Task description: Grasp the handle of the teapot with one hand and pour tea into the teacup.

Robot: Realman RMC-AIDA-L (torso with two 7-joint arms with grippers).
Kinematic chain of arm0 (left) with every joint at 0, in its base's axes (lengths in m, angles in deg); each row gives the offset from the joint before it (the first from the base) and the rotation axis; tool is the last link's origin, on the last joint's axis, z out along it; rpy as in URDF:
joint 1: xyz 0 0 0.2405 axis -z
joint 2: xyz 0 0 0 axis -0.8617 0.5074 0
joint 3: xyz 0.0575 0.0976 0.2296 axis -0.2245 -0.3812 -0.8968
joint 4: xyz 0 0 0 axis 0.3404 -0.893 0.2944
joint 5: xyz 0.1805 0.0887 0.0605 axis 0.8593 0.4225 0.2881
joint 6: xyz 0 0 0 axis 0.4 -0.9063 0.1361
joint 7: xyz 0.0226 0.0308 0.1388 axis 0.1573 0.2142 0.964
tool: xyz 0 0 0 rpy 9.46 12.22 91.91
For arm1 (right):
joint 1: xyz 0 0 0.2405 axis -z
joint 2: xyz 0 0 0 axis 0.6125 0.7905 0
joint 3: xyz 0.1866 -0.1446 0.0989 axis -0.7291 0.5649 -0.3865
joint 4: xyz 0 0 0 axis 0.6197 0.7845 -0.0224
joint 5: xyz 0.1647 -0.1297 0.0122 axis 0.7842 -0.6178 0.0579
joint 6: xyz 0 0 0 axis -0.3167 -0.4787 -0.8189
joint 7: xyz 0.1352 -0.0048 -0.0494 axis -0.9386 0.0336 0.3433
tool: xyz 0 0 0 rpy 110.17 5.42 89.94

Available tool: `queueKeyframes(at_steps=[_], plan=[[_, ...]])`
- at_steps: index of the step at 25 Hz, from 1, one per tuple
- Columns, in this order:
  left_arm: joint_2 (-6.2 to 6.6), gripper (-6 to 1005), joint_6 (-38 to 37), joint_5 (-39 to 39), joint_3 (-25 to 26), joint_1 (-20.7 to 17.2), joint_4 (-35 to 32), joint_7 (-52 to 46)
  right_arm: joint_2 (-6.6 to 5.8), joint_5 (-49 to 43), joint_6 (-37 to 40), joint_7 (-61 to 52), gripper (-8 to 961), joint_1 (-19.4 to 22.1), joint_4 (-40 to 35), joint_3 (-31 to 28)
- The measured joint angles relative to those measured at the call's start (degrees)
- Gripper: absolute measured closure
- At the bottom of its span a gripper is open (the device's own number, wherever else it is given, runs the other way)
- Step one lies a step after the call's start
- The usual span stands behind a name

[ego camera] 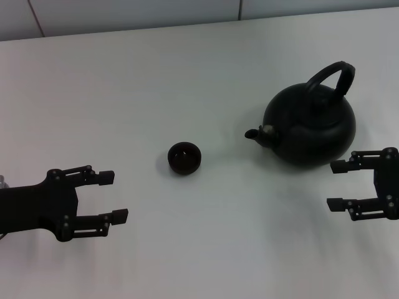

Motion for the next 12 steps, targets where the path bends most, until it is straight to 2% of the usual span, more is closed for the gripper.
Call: queueKeyframes(at_steps=[12], plan=[[0.02,198,-0.16,0.00,0.68,0.09,0.00,-0.08,0.19,-0.52,-0.15,-0.01,220,0.18,0.07,-0.07]])
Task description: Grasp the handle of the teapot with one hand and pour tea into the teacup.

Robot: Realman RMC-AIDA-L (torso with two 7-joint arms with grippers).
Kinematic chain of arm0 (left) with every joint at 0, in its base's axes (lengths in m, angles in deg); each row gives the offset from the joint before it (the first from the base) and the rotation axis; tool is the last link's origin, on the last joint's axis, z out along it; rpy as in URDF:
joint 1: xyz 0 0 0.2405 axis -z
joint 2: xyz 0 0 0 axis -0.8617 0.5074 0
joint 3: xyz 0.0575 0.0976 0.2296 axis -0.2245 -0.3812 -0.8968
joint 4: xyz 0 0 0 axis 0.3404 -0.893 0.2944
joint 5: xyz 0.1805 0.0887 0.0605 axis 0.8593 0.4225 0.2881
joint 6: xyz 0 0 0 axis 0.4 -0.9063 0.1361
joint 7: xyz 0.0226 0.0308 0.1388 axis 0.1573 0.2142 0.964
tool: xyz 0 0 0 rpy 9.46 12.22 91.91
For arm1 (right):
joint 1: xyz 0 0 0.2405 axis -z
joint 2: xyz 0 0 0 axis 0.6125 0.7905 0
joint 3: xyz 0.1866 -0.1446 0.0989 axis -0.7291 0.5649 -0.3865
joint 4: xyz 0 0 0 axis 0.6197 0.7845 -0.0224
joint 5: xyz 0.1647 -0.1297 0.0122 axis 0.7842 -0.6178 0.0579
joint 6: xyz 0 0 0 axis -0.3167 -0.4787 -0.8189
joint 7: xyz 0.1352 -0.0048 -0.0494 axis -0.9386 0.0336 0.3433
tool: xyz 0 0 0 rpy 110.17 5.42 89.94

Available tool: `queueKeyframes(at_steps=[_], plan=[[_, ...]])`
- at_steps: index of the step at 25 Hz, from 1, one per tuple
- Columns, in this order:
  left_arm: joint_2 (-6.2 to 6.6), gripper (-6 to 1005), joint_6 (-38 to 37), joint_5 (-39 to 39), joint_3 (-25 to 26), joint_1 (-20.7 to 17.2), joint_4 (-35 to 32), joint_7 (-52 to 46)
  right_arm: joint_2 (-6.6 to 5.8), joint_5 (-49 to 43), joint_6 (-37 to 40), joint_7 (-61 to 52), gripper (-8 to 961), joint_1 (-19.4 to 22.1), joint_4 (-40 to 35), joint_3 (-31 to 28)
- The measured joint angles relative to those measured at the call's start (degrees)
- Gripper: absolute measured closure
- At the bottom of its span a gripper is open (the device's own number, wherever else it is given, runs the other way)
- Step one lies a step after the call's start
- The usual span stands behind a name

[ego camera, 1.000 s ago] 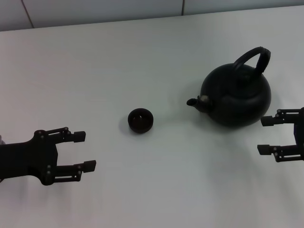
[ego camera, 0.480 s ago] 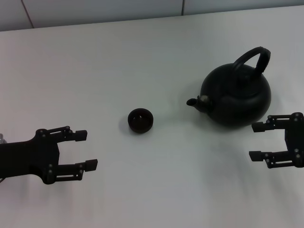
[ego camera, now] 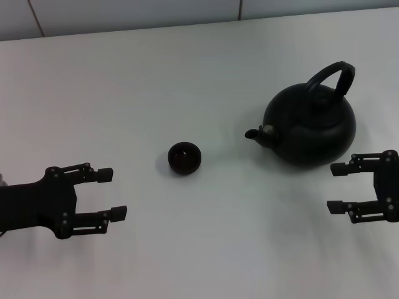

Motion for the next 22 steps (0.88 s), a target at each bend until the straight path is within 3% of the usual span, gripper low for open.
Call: queueKeyframes(at_steps=[22], plan=[[-0.16,198,0.01,0.01,0.02,-0.02,0.00,0.16,0.53,-0.06,-0.07,0.15,220,-0.64,0.33,0.08]])
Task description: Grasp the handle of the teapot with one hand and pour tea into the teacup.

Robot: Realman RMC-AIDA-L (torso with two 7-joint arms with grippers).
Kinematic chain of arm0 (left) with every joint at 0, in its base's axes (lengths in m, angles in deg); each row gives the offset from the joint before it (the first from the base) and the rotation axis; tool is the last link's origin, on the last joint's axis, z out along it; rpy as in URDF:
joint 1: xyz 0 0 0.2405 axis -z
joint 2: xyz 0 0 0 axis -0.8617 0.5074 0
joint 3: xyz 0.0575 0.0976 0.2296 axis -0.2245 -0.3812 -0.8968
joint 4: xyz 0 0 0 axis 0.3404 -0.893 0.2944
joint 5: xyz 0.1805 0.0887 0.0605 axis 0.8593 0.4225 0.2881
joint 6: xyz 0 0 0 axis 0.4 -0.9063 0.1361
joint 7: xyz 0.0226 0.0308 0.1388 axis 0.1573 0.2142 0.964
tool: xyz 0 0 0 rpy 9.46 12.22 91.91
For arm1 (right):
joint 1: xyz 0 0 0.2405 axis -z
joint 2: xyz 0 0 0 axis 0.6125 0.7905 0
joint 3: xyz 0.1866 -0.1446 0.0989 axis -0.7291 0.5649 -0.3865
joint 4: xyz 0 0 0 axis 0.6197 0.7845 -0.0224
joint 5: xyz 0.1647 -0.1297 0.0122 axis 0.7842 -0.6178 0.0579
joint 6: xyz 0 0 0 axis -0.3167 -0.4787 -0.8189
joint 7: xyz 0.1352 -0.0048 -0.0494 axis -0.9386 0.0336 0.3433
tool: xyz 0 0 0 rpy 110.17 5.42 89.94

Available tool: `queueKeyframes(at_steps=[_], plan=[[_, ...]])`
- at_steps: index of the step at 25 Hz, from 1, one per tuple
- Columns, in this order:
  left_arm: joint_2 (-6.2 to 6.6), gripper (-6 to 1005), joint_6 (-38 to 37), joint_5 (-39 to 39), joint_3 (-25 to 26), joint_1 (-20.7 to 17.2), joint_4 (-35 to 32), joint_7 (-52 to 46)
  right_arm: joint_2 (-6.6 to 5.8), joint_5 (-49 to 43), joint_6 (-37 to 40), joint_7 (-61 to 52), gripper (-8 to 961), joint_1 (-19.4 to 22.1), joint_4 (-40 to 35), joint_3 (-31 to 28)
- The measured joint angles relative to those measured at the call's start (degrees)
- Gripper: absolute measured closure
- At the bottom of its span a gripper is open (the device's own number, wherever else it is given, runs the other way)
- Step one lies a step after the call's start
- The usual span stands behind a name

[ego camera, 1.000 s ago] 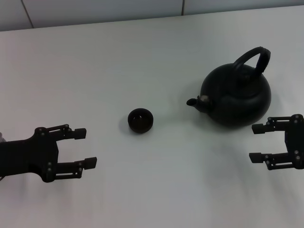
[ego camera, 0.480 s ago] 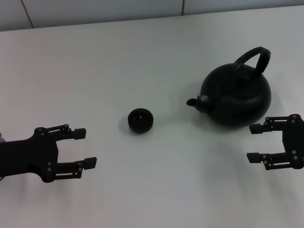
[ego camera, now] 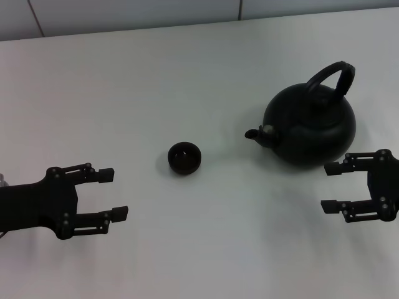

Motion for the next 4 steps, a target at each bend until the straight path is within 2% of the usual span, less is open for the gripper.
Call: queueKeyframes(at_steps=[4], plan=[[-0.11,198,0.00,0.00,0.00,0.01,0.00,0.03,0.00,-0.05,-0.02,0.02,221,-0.07,0.00,0.00]])
